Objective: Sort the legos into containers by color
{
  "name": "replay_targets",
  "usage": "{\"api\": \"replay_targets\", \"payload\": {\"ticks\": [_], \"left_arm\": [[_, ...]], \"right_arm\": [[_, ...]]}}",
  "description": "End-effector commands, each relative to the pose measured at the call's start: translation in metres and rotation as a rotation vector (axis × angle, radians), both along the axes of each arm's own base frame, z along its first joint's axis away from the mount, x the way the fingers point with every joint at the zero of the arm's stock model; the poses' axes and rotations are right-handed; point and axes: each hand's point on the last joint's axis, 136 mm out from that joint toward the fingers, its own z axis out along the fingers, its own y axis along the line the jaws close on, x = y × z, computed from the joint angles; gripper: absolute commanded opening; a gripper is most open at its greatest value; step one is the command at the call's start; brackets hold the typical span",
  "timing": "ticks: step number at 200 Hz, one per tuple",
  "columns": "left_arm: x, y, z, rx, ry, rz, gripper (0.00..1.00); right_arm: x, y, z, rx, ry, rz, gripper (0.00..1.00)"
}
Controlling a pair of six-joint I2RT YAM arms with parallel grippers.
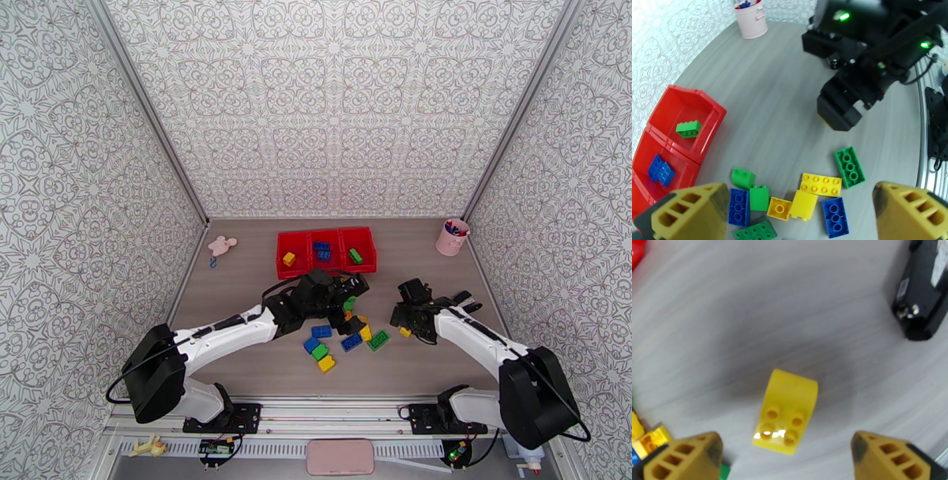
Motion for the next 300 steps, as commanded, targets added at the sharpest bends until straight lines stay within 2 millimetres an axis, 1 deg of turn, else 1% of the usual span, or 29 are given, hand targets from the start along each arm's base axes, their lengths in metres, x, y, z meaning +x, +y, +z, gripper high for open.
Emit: {"api": "replay_targets", "payload": {"ticks": [1,58,90,110,121,151,176,182,204,245,272,300], "left_arm": [[-0.007,-0.007,0.014,-0.037,-0.037,-0.066,1.00],[-0.009,-0.006,0.015,-0.033,-0.058,-0.083,1.00],[-0.011,-0.003,0.012,-0.027,-0.051,-0.080,1.00],[-0.011,-0.001,0.012,-0.031,-0.048,-0.072,1.00],[-0.010,-0.001,0.013,-0.037,-0.048,-0.064,1.00],[-0.005,0.003,0.016,-0.051,-0.050,-0.028,1.00],[-0.003,0.009,0.018,-0.077,-0.037,0.015,1.00],[0.004,0.014,0.018,-0.081,-0.036,0.062,1.00],[0.010,0.027,0.027,-0.120,-0.036,0.127,1.00],[0.011,0.049,0.030,-0.128,-0.034,0.192,1.00],[0.008,0.064,0.029,-0.135,-0.028,0.249,1.00],[0.004,0.078,0.026,-0.118,-0.025,0.295,1.00]], "right_arm": [[0.006,0.008,-0.007,0.049,0.023,0.006,0.85],[0.010,0.013,-0.025,0.079,0.087,0.020,0.68],[0.012,0.013,-0.027,0.076,0.097,0.025,0.51],[0.011,0.011,-0.026,0.067,0.096,0.018,0.39],[0.012,0.010,-0.023,0.065,0.087,0.017,0.34],[0.015,0.010,-0.016,0.062,0.059,0.022,0.27],[0.017,0.014,-0.009,0.084,0.039,0.039,0.27],[0.018,0.014,-0.006,0.084,0.032,0.044,0.27],[0.028,0.018,0.012,0.091,-0.023,0.073,0.26],[0.063,0.038,0.060,0.108,-0.195,0.183,0.26],[0.086,0.062,0.092,0.100,-0.291,0.272,0.26],[0.105,0.094,0.113,0.091,-0.354,0.373,0.26]]}}
